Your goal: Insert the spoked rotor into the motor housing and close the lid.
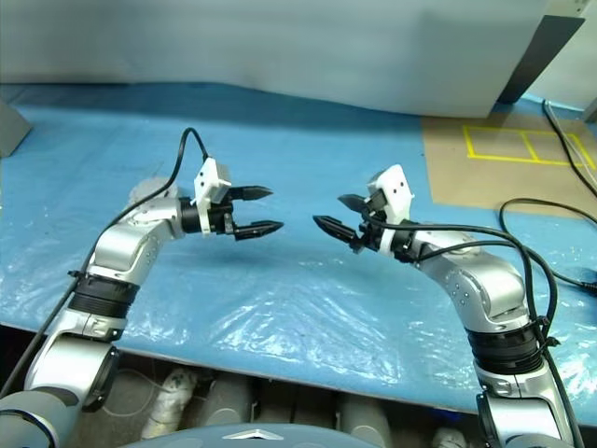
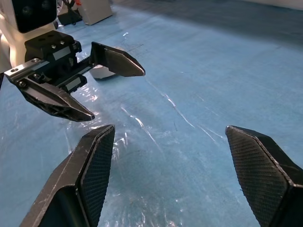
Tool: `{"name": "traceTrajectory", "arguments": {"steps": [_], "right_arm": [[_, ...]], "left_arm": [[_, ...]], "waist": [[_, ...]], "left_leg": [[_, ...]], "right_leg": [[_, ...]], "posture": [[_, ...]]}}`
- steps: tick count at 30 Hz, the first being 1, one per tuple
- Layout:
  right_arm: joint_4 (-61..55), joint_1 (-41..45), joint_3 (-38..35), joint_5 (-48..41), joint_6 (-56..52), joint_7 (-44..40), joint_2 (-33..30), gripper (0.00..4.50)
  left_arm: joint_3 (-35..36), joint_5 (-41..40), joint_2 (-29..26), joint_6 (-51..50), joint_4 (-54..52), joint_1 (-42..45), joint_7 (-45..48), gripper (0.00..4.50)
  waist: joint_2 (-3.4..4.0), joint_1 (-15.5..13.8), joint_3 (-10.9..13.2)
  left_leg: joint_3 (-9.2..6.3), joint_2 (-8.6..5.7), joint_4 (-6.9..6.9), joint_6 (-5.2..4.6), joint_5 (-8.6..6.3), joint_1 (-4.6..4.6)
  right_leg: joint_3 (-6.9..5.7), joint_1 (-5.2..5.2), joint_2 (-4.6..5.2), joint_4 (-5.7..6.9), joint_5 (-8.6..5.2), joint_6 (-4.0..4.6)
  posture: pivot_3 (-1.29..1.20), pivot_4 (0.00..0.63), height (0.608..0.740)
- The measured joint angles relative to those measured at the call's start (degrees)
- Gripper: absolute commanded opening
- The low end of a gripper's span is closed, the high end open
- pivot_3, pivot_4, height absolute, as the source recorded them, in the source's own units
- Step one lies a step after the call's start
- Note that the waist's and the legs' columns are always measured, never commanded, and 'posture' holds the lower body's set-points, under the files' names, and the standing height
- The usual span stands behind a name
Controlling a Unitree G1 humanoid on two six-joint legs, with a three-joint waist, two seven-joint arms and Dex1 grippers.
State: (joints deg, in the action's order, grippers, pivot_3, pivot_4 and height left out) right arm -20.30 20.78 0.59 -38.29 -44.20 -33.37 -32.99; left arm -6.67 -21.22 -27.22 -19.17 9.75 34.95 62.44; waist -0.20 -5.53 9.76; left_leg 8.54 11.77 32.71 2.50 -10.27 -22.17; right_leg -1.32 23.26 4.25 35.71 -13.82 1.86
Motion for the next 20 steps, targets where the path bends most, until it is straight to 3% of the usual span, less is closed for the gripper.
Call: {"name": "traceTrajectory", "arguments": {"steps": [20], "right_arm": [[-0.6,-0.7,-0.5,1.1,-0.1,-0.6,0.1,3.89]], "left_arm": [[0.1,2.3,-0.6,2.6,1.4,-0.3,-0.4,4.36]], "waist": [[0.01,0.0,0.0]], "left_leg": [[0.01,0.00,0.02,0.00,0.00,0.03]], "right_leg": [[0.01,-0.01,0.00,0.00,-0.01,0.02]], "posture": [[0.00,0.150,0.740]]}}
